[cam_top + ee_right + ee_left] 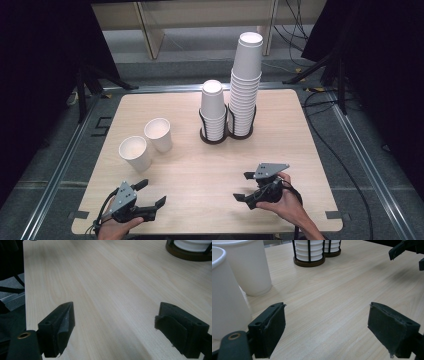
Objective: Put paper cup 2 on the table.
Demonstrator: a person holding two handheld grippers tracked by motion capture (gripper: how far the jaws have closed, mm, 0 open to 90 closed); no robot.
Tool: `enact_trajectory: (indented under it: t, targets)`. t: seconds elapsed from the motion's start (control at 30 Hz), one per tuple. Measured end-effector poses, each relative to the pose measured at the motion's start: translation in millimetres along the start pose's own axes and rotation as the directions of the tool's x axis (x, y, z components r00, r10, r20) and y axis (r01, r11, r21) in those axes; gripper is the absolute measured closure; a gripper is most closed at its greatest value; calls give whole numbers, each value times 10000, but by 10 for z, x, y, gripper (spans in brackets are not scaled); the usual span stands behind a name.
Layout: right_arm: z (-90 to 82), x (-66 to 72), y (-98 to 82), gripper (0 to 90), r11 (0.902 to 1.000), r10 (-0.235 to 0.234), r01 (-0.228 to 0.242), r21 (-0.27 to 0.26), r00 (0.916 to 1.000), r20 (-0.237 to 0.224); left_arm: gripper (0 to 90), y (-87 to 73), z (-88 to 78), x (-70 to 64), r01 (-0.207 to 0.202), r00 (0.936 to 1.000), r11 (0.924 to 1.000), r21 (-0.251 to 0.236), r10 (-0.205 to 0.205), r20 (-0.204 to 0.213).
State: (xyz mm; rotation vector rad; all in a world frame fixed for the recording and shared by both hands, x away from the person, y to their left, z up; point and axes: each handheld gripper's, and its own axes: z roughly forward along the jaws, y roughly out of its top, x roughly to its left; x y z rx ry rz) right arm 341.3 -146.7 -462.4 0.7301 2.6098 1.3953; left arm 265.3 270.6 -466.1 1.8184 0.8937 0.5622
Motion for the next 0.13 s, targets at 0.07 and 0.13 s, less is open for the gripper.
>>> enact_trajectory:
  t: [0.07, 0.13]
  targets:
    - [10, -3, -7, 156, 10000, 0, 0, -25, 10000, -85, 141, -5, 11, -3, 11, 10000, 10000, -71, -10, 67]
    - [1, 5, -19, 156, 9998, 149, -149, 91, 9999, 66, 141, -5, 16, -9, 43, 10000, 10000, -37, -43, 38]
